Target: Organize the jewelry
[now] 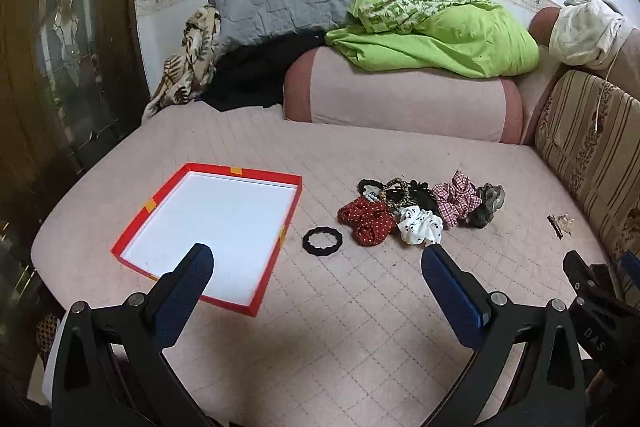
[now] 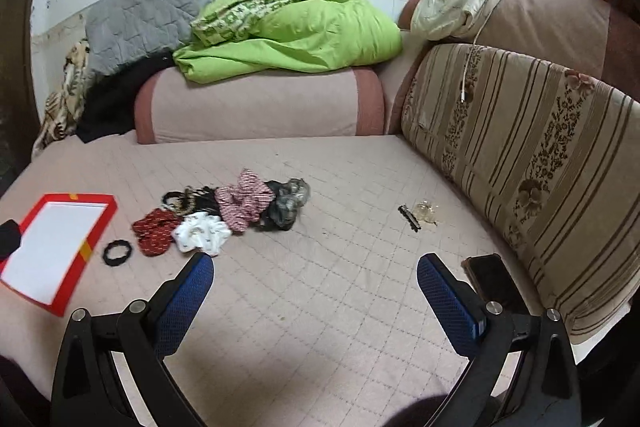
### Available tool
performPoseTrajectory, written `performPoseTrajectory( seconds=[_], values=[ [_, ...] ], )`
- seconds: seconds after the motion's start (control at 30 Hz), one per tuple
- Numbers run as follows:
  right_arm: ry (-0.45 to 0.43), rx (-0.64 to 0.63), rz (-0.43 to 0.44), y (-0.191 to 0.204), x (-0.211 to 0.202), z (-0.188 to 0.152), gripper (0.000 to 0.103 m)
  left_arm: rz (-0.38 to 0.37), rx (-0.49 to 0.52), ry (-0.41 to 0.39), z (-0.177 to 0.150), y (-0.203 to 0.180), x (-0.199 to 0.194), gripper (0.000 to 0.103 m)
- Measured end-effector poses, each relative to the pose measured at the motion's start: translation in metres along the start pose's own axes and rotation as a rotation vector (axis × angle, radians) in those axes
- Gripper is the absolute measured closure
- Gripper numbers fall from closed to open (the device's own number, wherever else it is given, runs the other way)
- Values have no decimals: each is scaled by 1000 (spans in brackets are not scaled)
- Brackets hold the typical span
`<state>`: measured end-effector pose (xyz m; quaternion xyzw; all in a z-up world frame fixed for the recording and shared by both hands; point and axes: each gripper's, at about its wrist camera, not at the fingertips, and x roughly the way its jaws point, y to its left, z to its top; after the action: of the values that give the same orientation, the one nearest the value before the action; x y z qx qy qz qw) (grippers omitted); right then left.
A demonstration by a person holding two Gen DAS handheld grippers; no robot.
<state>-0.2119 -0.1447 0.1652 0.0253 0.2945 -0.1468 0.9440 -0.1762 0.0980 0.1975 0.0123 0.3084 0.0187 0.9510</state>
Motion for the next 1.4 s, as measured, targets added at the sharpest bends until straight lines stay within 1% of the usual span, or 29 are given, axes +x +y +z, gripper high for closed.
performPoseTrajectory(
  seconds=[0.1, 0.17, 0.3, 0.4, 0.53, 0.63, 0.7, 0.87, 0.93, 1.1, 1.4],
  values=[
    [-9, 4, 29, 1, -10, -2, 0, -2, 16, -10, 1, 2, -9, 0],
    [-19, 6, 28, 5, -15, -5, 0, -8, 21, -19, -1, 5, -16, 0],
    [-36, 10, 20, 8, -20, -12, 0, -16, 8, -38, -4, 11, -27, 0],
    [-29, 21, 39, 11, -19, -15, 0, -7, -12, -33, -6, 16, -34, 0],
    [-31, 2, 64, 21, -16, -20, 0, 25, -28, -42, -8, 20, -42, 0],
    [-34, -28, 72, 28, -10, -25, 0, 54, -18, -54, -10, 19, -48, 0],
    [-30, -26, 86, 30, -6, -27, 0, 71, -15, -65, -11, 17, -50, 0],
    [-14, 4, 111, 23, 4, -31, 0, 99, -19, -71, -7, 12, -49, 0],
    [-6, 9, 115, 22, 9, -34, 0, 100, -19, -78, -7, 10, -48, 0],
    [18, 8, 133, 22, 18, -37, 0, 80, -2, -54, -7, 5, -42, 0],
    [-21, -36, 153, 31, 8, -39, 1, 81, -8, -48, -6, 3, -41, 0]
  ],
)
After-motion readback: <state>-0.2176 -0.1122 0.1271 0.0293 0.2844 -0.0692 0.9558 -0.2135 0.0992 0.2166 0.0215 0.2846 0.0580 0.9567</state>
